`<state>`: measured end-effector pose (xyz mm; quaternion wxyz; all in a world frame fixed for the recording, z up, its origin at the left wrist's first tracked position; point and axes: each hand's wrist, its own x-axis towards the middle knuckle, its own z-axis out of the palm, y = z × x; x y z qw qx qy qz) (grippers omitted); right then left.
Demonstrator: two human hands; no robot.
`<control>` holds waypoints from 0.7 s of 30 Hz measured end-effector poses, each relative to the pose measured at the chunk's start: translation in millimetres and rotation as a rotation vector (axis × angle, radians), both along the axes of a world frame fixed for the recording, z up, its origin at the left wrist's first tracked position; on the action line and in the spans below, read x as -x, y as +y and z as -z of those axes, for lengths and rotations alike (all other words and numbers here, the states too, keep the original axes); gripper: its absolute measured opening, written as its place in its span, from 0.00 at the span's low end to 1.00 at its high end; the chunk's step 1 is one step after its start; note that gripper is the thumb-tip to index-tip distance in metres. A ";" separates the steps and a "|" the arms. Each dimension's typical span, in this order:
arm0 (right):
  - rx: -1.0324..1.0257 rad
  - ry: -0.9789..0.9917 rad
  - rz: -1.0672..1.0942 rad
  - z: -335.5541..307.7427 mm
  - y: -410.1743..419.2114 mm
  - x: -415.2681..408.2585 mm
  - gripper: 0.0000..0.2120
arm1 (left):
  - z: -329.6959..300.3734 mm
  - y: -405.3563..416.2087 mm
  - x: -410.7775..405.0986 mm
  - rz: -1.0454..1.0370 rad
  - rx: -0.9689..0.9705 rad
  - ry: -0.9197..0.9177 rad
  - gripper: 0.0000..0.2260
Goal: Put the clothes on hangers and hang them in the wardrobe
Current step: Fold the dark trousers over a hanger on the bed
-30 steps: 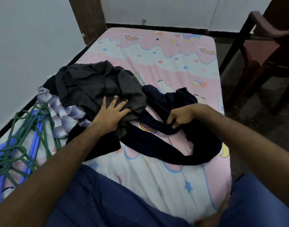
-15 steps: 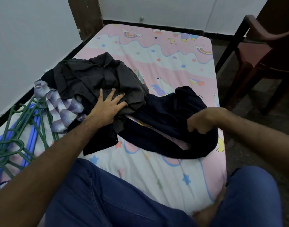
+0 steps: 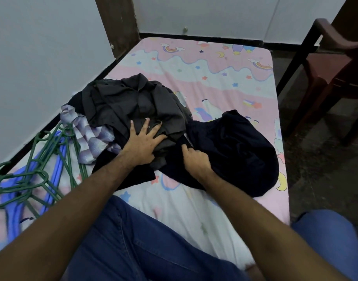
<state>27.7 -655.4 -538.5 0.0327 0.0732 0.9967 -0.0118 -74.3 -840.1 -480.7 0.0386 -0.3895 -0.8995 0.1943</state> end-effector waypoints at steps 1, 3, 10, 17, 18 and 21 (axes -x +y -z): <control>0.052 -0.064 -0.042 -8.2 6.5 -2.3 0.15 | -2.1 -0.9 -0.6 0.002 0.004 0.013 0.37; 0.200 -0.146 -0.089 -31.9 11.8 -10.6 0.16 | -7.5 -1.4 1.7 0.002 -0.008 0.011 0.35; 0.290 -0.689 -0.439 -81.7 73.5 -100.4 0.16 | -10.7 0.6 9.5 -0.007 0.008 -0.045 0.37; 0.397 -0.728 -0.402 -86.8 134.8 -132.8 0.11 | 0.8 19.2 -15.2 0.016 -0.006 -0.056 0.28; 0.447 -0.666 -0.377 -84.8 135.8 -131.0 0.11 | 3.2 20.8 -19.4 0.076 -0.027 -0.038 0.28; 0.702 -0.694 -0.337 -93.2 121.1 -124.4 0.17 | 11.2 24.4 -27.8 0.290 -0.097 0.039 0.27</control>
